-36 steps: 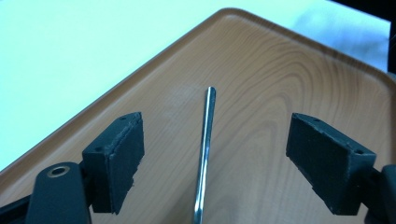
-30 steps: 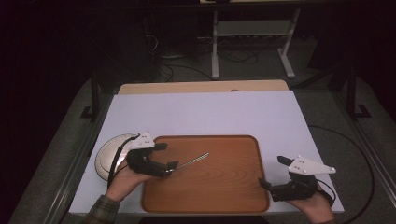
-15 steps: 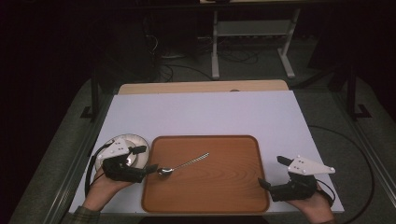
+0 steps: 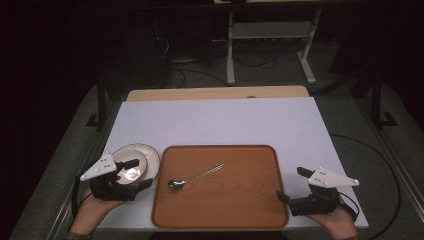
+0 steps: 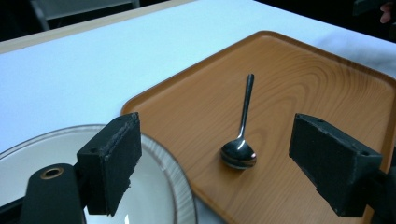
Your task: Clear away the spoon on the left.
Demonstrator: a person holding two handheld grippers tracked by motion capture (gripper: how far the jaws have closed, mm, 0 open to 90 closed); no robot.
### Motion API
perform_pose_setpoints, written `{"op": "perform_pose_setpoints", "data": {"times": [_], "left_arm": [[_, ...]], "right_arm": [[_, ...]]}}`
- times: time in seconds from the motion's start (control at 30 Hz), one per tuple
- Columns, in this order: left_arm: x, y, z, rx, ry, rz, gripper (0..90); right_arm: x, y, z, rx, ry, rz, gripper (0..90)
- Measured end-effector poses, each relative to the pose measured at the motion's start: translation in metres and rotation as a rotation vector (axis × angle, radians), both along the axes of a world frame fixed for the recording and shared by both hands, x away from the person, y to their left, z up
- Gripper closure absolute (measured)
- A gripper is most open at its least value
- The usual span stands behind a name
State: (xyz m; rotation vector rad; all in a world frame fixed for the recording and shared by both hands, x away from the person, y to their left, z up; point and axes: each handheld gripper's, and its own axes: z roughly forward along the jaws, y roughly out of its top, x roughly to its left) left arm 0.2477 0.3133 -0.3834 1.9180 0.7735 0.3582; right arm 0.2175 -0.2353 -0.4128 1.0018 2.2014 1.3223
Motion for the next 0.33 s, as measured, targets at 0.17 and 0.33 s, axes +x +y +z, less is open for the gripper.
{"op": "perform_pose_setpoints", "data": {"times": [0.17,0.33], "left_arm": [[-0.005,0.012,-0.001,-0.008,-0.008,0.023,16.4],[-0.006,0.015,-0.001,-0.014,-0.012,0.03,16.4]], "right_arm": [[0.0,0.0,0.0,0.0,0.002,0.001,0.1],[0.0,0.001,0.0,-0.001,0.0,0.001,0.1]]}}
